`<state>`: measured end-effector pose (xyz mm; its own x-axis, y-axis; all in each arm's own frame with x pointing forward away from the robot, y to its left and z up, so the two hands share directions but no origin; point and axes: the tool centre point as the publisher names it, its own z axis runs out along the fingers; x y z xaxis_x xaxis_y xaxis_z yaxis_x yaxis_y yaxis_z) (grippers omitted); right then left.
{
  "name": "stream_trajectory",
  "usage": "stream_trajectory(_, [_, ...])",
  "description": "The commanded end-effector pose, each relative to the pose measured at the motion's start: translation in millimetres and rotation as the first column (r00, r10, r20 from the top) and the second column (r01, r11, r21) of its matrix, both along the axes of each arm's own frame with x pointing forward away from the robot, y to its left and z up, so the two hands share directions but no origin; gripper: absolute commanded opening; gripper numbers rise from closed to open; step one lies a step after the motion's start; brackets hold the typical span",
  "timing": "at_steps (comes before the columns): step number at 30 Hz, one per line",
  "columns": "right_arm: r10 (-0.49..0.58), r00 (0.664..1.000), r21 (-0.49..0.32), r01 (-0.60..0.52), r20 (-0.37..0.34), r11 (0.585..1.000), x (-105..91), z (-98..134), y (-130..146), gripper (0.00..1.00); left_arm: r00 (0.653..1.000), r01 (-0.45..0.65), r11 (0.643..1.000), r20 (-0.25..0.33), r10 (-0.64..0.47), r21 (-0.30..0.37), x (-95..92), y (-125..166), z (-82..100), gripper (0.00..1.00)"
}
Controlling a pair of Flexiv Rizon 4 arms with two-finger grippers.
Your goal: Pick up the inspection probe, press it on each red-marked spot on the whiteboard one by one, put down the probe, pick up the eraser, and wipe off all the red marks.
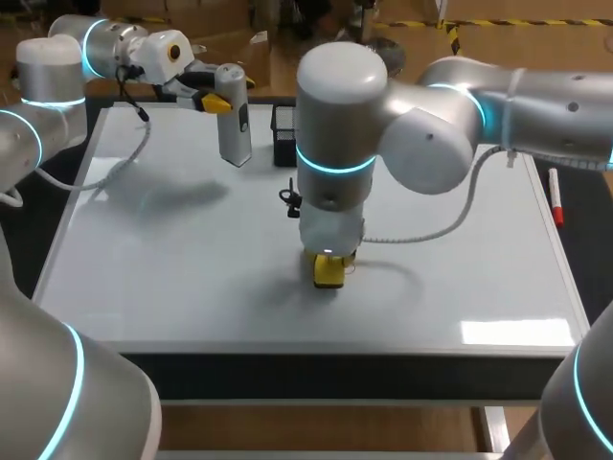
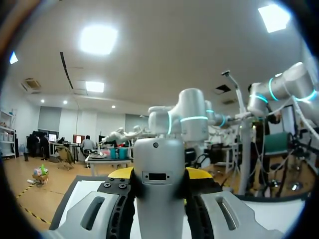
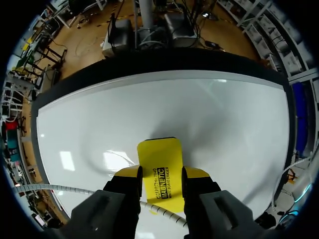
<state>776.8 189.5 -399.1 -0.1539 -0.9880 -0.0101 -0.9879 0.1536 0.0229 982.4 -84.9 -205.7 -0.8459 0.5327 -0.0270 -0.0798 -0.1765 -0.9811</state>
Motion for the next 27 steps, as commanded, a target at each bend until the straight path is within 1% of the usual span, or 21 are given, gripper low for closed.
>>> stream_trajectory(1, [0.007, 1.0, -0.009, -0.007, -0.007, 1.0, 4.2, -6, 7, 0.0, 0.991, 0.129, 0.992, 0.019, -0.129, -0.013, 7.7, 2, -1.7, 0.0])
stream_trajectory(13, [0.001, 0.999, -0.009, -0.001, -0.04, 1.0, 6.5, -18, -6, 0.0, 0.991, 0.129, 0.992, 0.019, -0.129, -0.013, 7.7, 2, -1.7, 0.0])
stream_trajectory(20, [-0.024, 0.998, -0.01, 0.024, -0.056, 1.0, 5.5, -24, -20, 0.0, 0.991, 0.129, 0.992, 0.019, -0.129, -0.013, 7.7, 2, -1.7, 0.0])
stream_trajectory(27, [-0.066, 0.996, -0.019, 0.065, -0.062, 0.998, 1.7, -25, -41, 0.0, 0.991, 0.129, 0.992, 0.019, -0.129, -0.013, 7.7, 2, -1.7, 0.0])
